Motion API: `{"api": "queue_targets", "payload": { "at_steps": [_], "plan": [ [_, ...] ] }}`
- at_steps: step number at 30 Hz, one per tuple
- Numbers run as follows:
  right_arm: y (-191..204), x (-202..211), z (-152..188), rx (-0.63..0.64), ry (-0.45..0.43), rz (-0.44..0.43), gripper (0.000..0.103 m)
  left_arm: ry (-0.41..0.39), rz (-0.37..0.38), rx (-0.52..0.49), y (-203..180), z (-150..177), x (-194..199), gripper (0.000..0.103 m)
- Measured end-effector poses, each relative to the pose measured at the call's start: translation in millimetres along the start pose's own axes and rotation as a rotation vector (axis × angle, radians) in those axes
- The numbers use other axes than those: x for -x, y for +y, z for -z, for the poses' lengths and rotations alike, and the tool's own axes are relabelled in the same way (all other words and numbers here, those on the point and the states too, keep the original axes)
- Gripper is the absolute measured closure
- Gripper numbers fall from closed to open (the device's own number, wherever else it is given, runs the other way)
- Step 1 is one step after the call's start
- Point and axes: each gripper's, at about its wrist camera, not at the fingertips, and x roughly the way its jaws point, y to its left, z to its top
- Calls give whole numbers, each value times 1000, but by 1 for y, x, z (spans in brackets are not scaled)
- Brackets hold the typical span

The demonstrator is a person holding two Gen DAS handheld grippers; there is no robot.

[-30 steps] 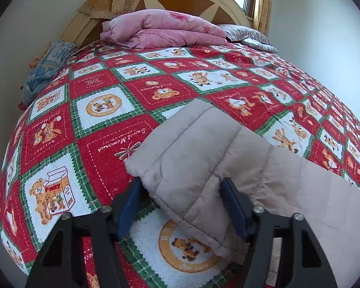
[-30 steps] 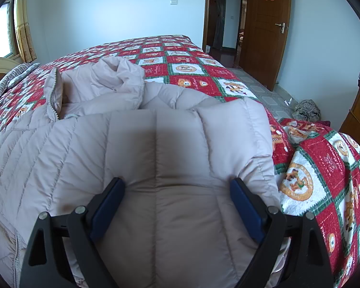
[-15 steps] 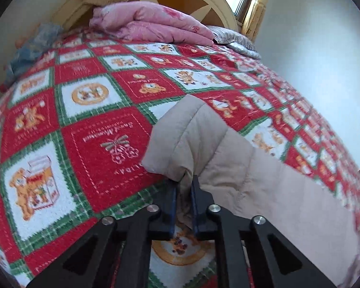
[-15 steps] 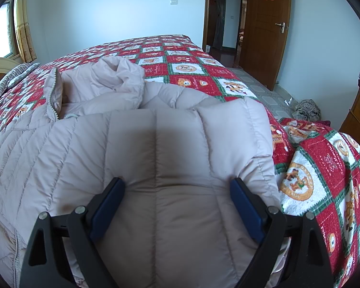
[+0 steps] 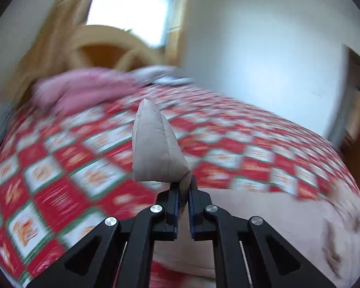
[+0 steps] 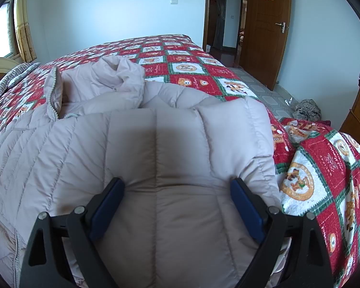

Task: Fold large clothes

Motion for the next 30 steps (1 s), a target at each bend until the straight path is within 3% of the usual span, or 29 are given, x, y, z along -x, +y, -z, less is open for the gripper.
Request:
{"api": "queue_targets", "payload": {
  "at_steps": [6,10,13,15,19,22,24,26,28,30],
  "plan": [
    [0,0,0,0,1,0,10,36,257,-239,-129,38,30,97],
    [0,0,-1,0,1,0,10,77,352,-371,-188,74,42,97],
    [0,0,-1,1,1,0,9,139,366,-480,-221,106,40,97],
    [1,0,0,2,1,0,9,172,323,-552,-233,125,30,97],
    [2,-1,0,8,4,3,8,228,293,-596,-241,132,19,89],
    [3,-1,2,12,3,6,8,220,246,-642,-251,139,16,84],
    [3,-2,2,12,3,7,8,204,219,-661,-251,142,19,78],
    [4,-2,2,13,4,8,8,201,208,-658,-247,143,21,64],
    [3,-1,3,13,3,7,8,227,274,-594,-234,135,26,60],
    [3,-1,2,12,4,6,8,286,407,-451,-208,118,35,48]
  ]
}}
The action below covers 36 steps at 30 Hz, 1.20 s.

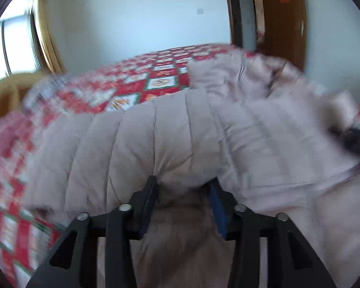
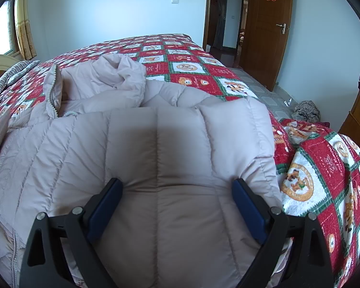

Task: Fold large clothes

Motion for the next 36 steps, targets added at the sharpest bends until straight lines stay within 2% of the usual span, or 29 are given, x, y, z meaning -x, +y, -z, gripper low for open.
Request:
{"api": "queue_targets", "payload": {
  "at_steps": [1,2,3,5,6,8,9,10,13,16,18,21,24,27,29,30,31,32,36],
  "plan": [
    [0,0,0,1,0,1,8,-11,37,51,11,1,10,36],
    [0,0,0,1,-1,2,8,-32,47,84,19,2,19,32],
    [0,1,0,1,-3,2,8,-77,27,128,32,5,30,26],
    [0,1,-1,5,-5,4,8,-122,-78,206,57,12,39,22],
    [0,1,-1,8,-4,7,8,-114,-116,234,65,15,36,22],
    [2,2,-1,17,-4,17,8,-41,-180,281,82,24,15,22],
    [3,3,-2,23,-4,21,8,25,-175,319,90,33,-3,22],
    [5,5,-3,32,-8,28,9,50,-136,361,96,38,-11,21],
    [18,29,-10,70,-70,27,9,21,-112,386,101,38,-8,20],
    [43,63,-19,99,-159,-74,9,18,-128,373,99,36,-8,19],
    [70,82,-26,120,-175,-224,9,16,-139,366,95,38,-7,18],
    [117,77,-33,167,-65,-435,9,12,-137,365,91,39,-8,17],
    [156,51,-34,149,25,-494,13,4,-124,368,95,41,-8,15],
    [187,25,-30,139,101,-528,34,2,-123,363,94,40,-10,13],
    [199,22,-22,173,114,-536,67,3,-125,358,93,40,-11,12],
    [203,26,-20,191,102,-541,75,3,-125,356,93,40,-11,12],
    [204,31,-19,202,87,-543,87,3,-125,355,92,40,-11,11],
    [203,40,-20,214,58,-545,91,2,-125,356,92,40,-12,11],
    [185,73,-32,215,-50,-546,93,2,-124,360,93,39,-12,11]
  ]
}}
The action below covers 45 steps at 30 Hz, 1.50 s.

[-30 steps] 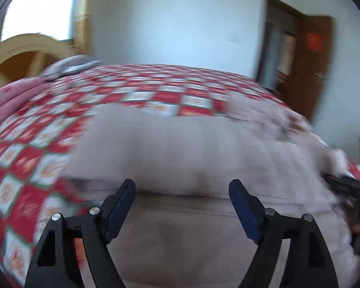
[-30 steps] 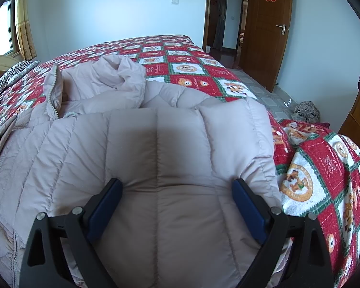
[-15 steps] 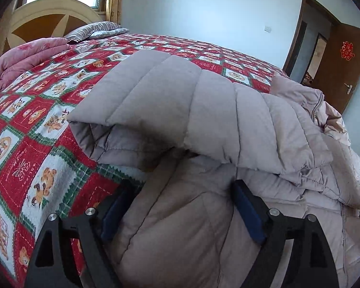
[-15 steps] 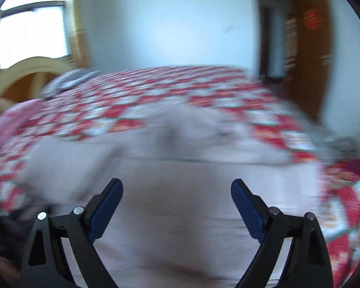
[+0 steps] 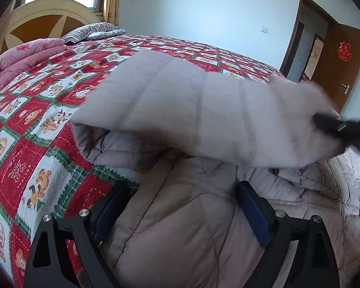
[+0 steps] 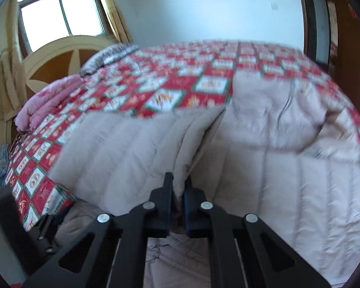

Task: Fold large clothes

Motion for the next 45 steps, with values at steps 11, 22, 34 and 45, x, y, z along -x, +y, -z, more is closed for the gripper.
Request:
{"api": "queue_targets", "payload": {
  "at_steps": [11,22,34,45],
  "plan": [
    [-96,98,19,-143,-79,198,93,3,6,7,2,0,1,11],
    [-132,38,80,-71,71,493,90,10,-7,-1,1,-1,1,11],
    [-129,38,83,-54,53,512,87,-144,2,-89,-26,-21,63,11],
    [-132,42,87,-75,46,489,86,-95,-136,-130,-66,-93,-8,10]
  ]
}}
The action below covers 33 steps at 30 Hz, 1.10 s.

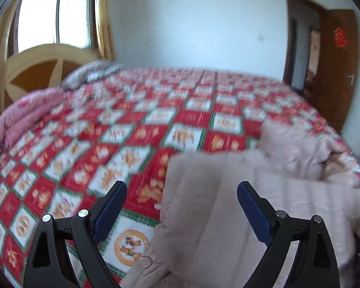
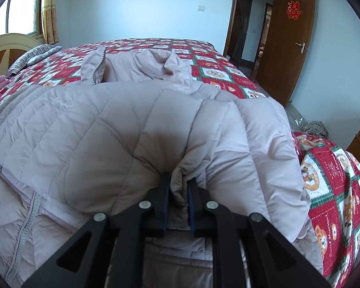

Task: Fold large clothes

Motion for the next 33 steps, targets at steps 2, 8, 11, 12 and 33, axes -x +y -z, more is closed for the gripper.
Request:
{"api": "queue_targets", "payload": {
  "at_steps": [2,8,11,12,33],
  "plan": [
    [0,0,0,-2,1,-3,86,58,-52,-33,-2,21,-28,9],
    [-1,-1,0,-10,2,-14,76,205,8,104,26,43,-63,3],
    [-9,2,-2,-50,6,-49,72,191,-26,73,20,45,-59,3],
    [-12,3,-2,-62,10,-61,71,183,-38,61,18,47,-57,3],
    [-5,-74,-86,-159,51,-206,89,198,10,103,23,43,-61,3]
  ]
}}
